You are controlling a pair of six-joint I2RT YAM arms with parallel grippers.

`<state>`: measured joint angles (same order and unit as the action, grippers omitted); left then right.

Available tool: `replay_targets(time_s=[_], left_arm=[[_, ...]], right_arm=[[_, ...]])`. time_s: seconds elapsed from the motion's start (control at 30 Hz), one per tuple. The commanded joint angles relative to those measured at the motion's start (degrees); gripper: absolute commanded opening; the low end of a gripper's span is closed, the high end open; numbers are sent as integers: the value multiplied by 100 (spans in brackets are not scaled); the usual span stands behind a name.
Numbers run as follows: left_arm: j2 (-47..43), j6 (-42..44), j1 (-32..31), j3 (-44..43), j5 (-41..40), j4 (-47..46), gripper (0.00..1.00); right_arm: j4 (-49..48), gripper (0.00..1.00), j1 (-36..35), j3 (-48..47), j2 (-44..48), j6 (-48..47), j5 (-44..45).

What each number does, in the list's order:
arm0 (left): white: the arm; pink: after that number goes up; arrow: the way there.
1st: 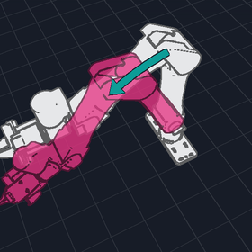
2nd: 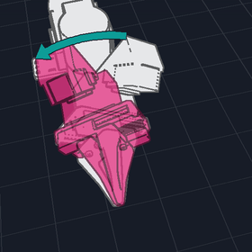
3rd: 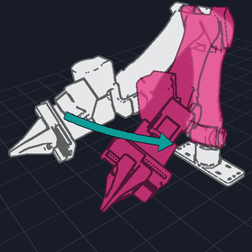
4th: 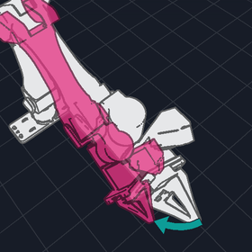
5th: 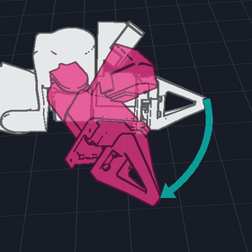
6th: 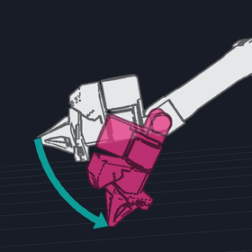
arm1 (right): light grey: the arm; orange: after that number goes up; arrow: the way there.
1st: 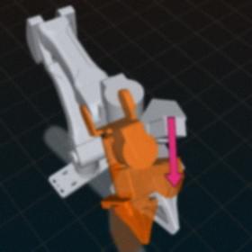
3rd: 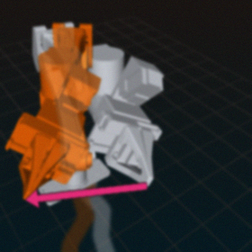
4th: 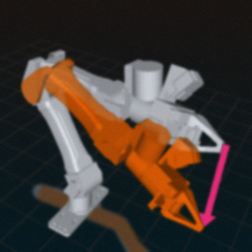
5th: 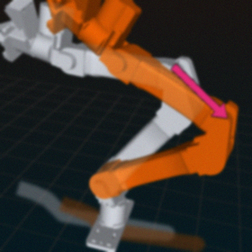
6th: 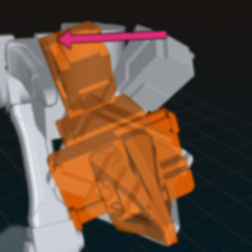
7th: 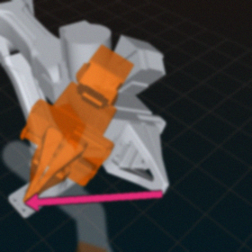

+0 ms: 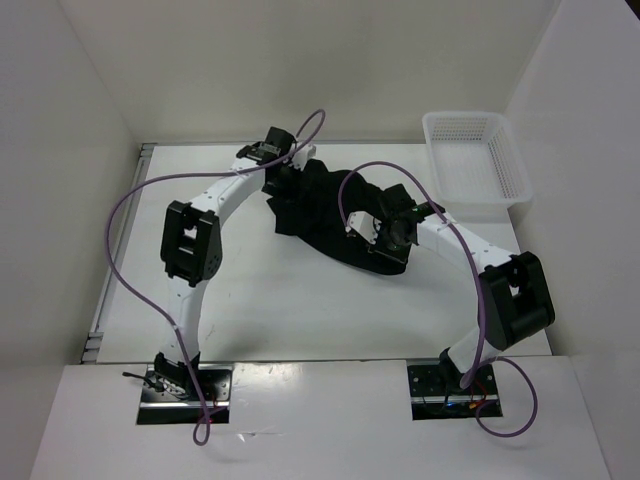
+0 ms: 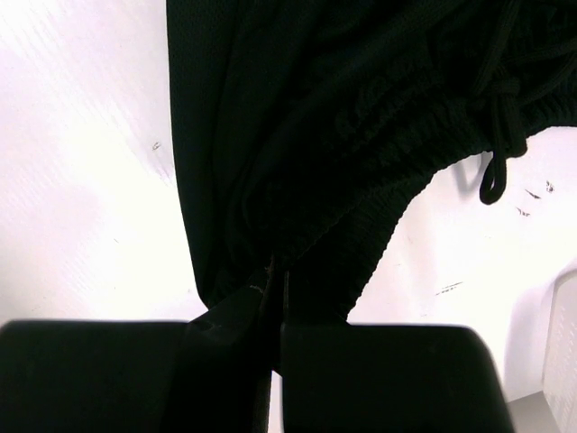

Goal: Fold and stack the shorts
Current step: Flatten the shorts out

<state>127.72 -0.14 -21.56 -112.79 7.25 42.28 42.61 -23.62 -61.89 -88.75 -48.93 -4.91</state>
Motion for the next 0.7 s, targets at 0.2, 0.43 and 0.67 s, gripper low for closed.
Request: replay_targets(time_s=[0.2, 0.43, 0.67], left_arm=[[-714, 14, 837, -366, -303, -976, 94], [120, 14, 1022, -67, -311, -915, 56], [420, 14, 1075, -129, 154, -985, 67]], right_arm=[[-262, 0, 24, 10, 77, -3, 51], [-262, 0, 24, 10, 77, -3, 104], [-262, 0, 24, 10, 77, -3, 104]])
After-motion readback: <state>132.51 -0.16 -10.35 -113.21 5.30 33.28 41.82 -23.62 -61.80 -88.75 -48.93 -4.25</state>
